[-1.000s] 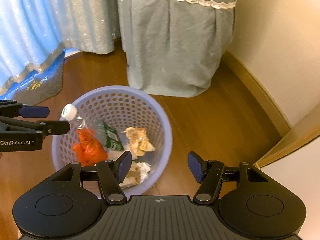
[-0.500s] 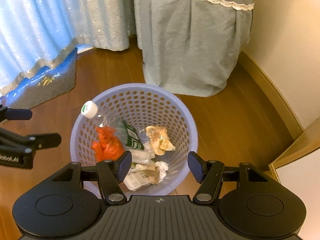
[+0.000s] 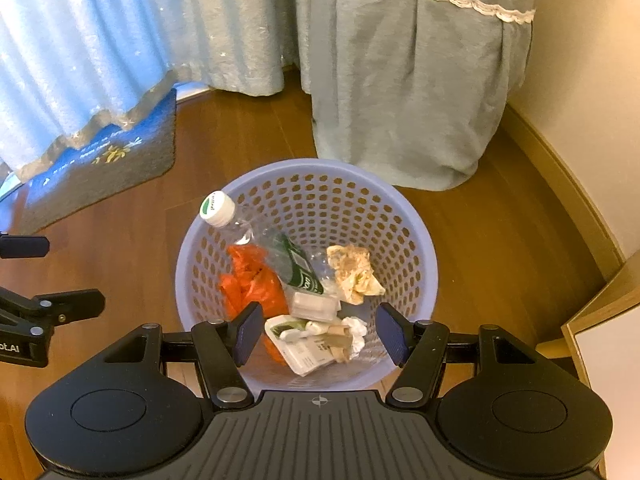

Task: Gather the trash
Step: 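Lower the basket to the floor with the right tool and release it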

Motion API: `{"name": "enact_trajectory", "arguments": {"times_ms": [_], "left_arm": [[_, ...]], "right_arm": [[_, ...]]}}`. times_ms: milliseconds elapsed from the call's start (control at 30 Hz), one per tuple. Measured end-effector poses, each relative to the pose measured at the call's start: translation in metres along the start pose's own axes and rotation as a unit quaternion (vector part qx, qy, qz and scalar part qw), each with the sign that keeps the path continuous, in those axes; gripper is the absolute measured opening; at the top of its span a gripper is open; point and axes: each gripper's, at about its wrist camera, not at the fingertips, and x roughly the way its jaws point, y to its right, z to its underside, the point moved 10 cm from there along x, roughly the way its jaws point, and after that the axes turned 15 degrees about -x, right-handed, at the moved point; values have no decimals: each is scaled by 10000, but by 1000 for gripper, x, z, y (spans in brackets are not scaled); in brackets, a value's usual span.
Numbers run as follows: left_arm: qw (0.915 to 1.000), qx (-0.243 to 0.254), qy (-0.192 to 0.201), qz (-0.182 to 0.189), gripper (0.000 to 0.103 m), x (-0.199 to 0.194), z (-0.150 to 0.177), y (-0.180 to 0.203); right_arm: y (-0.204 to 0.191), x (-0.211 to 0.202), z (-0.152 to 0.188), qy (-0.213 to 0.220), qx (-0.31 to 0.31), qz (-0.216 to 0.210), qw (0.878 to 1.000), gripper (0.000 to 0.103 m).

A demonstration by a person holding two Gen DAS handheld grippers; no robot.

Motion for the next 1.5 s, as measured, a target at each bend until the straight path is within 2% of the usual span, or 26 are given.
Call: {"name": "enact_trajectory", "arguments": {"times_ms": [233,467,733,867,1033,1167,1367,1500], "left_arm": [[9998,-22,21,-181,102,-10,7,-17],[9999,83,8,-133,102,-24,17,-17],[9999,-26,-3,-105,102,-39,27,-22],[9999,-8,91,-65,102,-53,29,-18],[9997,-51,218,-43,102,-69,27,-12],[9994,-127,321,-61,102,-82,27,-6],[9985,-403,355,-136,102,-106,44,-7],[9986,-356,320,-230,102,-125,53,-8]], "right_arm": [[-9,-1,-1,18,28,16,10000,61],[-22,-5,1,-72,124,-89,9999,61],[-38,-18,14,61,-22,68,10000,61],[-49,-29,17,232,81,-189,9995,61],[-54,-36,31,248,37,-56,9997,61],[-60,-44,36,316,178,-279,9990,61],[-76,-68,40,481,243,-415,9977,61],[-78,-85,39,507,283,-252,9980,61]]}}
